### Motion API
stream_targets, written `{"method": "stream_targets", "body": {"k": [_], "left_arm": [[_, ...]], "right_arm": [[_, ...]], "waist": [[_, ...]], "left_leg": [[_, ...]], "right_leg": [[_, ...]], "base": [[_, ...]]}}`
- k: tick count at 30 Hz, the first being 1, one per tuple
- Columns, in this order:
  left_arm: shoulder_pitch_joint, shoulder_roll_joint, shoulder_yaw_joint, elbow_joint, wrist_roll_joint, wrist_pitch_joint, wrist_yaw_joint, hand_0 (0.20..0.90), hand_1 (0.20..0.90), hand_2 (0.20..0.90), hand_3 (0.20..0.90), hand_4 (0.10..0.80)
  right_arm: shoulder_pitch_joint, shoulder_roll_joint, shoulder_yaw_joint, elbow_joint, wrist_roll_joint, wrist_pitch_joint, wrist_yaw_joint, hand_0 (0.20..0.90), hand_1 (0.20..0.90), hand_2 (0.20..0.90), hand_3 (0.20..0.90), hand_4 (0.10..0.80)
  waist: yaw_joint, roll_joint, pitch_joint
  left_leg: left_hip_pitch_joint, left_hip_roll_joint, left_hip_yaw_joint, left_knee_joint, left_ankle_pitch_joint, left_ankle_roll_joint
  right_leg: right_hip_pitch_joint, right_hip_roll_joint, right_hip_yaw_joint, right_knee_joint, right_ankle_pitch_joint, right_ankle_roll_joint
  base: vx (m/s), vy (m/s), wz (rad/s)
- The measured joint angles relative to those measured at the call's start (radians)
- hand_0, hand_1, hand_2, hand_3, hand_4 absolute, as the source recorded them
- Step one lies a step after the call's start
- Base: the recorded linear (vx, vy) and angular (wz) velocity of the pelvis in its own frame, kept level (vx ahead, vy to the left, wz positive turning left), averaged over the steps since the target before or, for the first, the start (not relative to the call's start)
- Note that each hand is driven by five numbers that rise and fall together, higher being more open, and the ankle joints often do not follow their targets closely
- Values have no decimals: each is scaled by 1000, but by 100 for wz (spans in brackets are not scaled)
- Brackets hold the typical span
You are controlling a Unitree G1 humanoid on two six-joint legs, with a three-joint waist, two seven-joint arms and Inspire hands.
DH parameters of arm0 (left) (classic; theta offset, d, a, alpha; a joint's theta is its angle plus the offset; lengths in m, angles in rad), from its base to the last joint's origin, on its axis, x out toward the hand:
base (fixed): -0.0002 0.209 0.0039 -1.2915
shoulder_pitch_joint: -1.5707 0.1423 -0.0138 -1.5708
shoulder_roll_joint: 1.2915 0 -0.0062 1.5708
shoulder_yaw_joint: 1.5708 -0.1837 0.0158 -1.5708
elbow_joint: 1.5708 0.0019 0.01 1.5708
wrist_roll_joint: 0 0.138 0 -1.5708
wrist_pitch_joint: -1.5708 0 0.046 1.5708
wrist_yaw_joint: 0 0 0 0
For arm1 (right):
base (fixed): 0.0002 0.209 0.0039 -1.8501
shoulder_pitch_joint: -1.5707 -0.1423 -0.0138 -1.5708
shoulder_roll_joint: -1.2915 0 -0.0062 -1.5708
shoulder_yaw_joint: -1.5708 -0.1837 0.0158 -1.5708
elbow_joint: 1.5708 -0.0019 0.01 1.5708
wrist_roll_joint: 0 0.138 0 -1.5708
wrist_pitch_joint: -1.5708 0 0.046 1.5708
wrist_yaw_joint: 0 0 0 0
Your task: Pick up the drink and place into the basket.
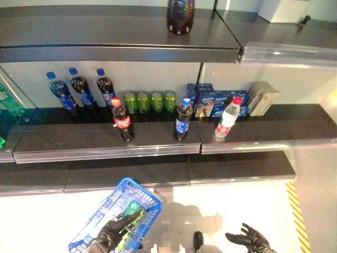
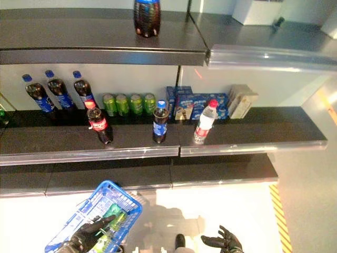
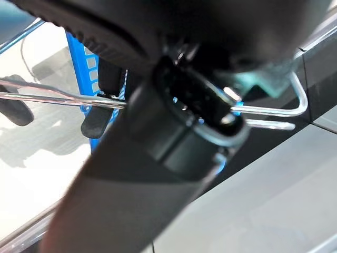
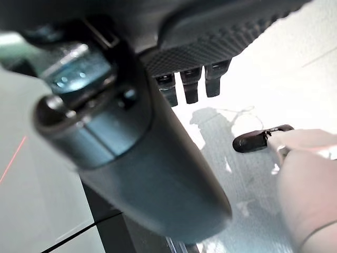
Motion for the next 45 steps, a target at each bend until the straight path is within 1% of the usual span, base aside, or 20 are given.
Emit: {"method": "stream_targets", "body": {"k": [3, 6, 7, 8, 11, 12, 22, 26, 29, 31, 33, 35, 36, 37, 38, 39, 40, 43, 44, 45], "left_arm": [[12, -12, -1, 6, 9, 1, -4, 300, 300, 300, 200, 100], [38, -18, -10, 6, 36, 2, -10, 300, 300, 300, 200, 100], [46, -20, -11, 6, 46, 2, -14, 300, 300, 300, 200, 100], [52, -22, -11, 6, 52, 2, -16, 300, 300, 300, 200, 100], [53, -27, -13, 13, 67, 3, -16, 300, 300, 300, 200, 100], [53, -27, -11, 15, 69, 3, -16, 300, 300, 300, 200, 100], [88, -26, 40, 20, 63, 2, -16, 300, 300, 300, 200, 100], [88, -16, 40, 20, 41, -4, -15, 300, 300, 300, 200, 100], [86, -12, 41, 13, 30, -11, -7, 300, 300, 300, 200, 100], [54, -7, 22, 9, 7, -13, 0, 300, 300, 300, 200, 100], [20, -9, 8, 9, -7, -15, 3, 300, 300, 300, 200, 100], [-24, -11, -38, 5, -38, -19, 7, 300, 300, 300, 200, 100], [-48, -13, -63, -4, -48, -20, 7, 300, 300, 300, 200, 100], [-70, -22, -63, -15, -48, -20, 9, 300, 300, 300, 200, 100], [-104, -35, -88, -18, -70, -36, 19, 300, 300, 300, 200, 100], [-120, -36, -98, -21, -81, -43, 18, 300, 300, 300, 200, 100], [-155, -40, -104, -24, -85, -43, 17, 300, 300, 300, 200, 100], [-205, -41, -109, -24, -93, -42, 17, 300, 300, 300, 200, 100], [-220, -38, -110, -25, -103, -44, 15, 300, 300, 300, 200, 100], [-225, -36, -109, -27, -111, -44, 13, 300, 300, 300, 200, 100]], "right_arm": [[11, 1, -1, -1, 0, 0, 0, 900, 900, 900, 900, 800], [38, 3, -1, -3, -4, -1, 0, 900, 900, 900, 900, 800], [45, 4, -2, -2, -4, -1, 0, 900, 900, 900, 900, 800], [49, 5, -2, -2, -4, -1, 0, 900, 900, 900, 900, 800], [50, 6, -2, -3, -13, 0, 0, 900, 900, 900, 900, 800], [50, 6, -2, -3, -16, 0, 0, 900, 900, 900, 900, 800], [72, 6, -1, -8, -45, 0, 4, 900, 900, 900, 900, 800], [94, 6, 0, -4, -53, 4, 4, 900, 900, 900, 900, 800], [96, 5, 4, -3, -71, 6, 5, 900, 900, 900, 900, 800], [64, -4, 35, -3, -70, 7, 5, 900, 900, 900, 900, 800], [17, -6, 36, -3, -69, 7, 3, 900, 900, 900, 900, 800], [-37, -11, 50, -4, -63, 6, -2, 900, 900, 900, 900, 800], [-68, -15, 56, -5, -56, 6, -3, 900, 900, 900, 900, 800], [-106, -18, 55, -5, -48, 6, -3, 900, 900, 900, 900, 800], [-145, -23, 81, -4, -30, 1, -2, 900, 900, 900, 900, 800], [-167, -27, 84, -5, -27, -4, -1, 900, 900, 900, 900, 800], [-203, -35, 86, -5, -22, -6, -1, 900, 900, 900, 900, 800], [-251, -47, 90, -12, -4, -38, 1, 900, 900, 900, 900, 800], [-257, -47, 93, -12, 8, -54, 6, 900, 900, 900, 900, 800], [-259, -48, 95, -13, 9, -64, 10, 900, 900, 900, 900, 800]], "waist": [[-7, -1, -5], [-19, 4, -23], [-21, 0, -35], [-24, 3, -41], [-26, 5, -45], [-27, 6, -46], [-22, 13, -105], [-21, 11, -120], [-17, 12, -123], [-7, 16, -121], [-2, 21, -98], [-1, 45, -54], [3, 60, -26], [2, 74, 13], [0, 90, 49], [4, 96, 68], [2, 106, 101], [-2, 110, 161], [1, 96, 174], [1, 90, 178]], "left_leg": [[27, -2, -3, -27, 5, 3], [51, -5, -14, -54, 11, 6], [52, -6, -17, -52, 12, 7], [53, -7, -17, -51, 16, 1], [68, -9, -24, -51, 16, 1], [74, -9, -26, -51, 16, 1], [78, -9, -38, -59, 11, 9], [33, -5, -42, -58, 20, 6], [-8, 0, -42, -52, 38, -7], [-83, 0, -45, -51, 60, -9], [-138, -3, -56, -51, 79, -9], [-191, -7, -80, -51, 102, -12], [-219, -8, -86, -51, 112, -13], [-229, -6, -89, -51, 116, -9], [-267, -7, -98, -19, 130, -19], [-286, -7, -98, -4, 130, -18], [-309, -6, -97, 16, 130, -18], [-336, -7, -99, 65, 120, -17], [-349, -9, -99, 101, 103, -18], [-358, -11, -101, 120, 90, -11]], "right_leg": [[23, -7, -2, -9, -3, -3], [46, -11, -26, -10, -14, 1], [48, -12, -28, -9, -14, 5], [50, -12, -28, -9, -11, 8], [63, -15, -43, -4, -11, 8], [72, -16, -54, -4, -11, 8], [92, -19, -64, -10, -26, 4], [54, -22, -81, -10, -20, 1], [14, -19, -85, -10, -10, 2], [-65, -18, -86, -10, 11, -3], [-113, -18, -92, -7, 32, -6], [-152, -17, -110, -4, 39, -8], [-178, -18, -110, -4, 46, -16], [-183, -16, -115, -4, 49, -12], [-211, -16, -120, 20, 52, -13], [-225, -16, -121, 30, 48, -12], [-237, -17, -125, 37, 47, -19], [-258, -20, -133, 92, 30, -21], [-283, -27, -132, 148, 5, -24], [-294, -30, -132, 174, -8, -23]], "base": [[89, 39, 4], [64, 23, 14], [44, 14, 11], [41, 18, 3], [49, 15, 5], [52, 4, 9], [36, -6, 5], [-40, -45, 7], [-206, -18, 2], [-300, 31, 0], [-319, 50, 12], [-220, 20, 26], [-271, 2, 21], [-337, 2, 21], [-368, 0, 20], [-194, -12, 22], [-143, -27, 12], [-125, -54, 10], [-64, -61, 5], [-47, -51, 4]]}}
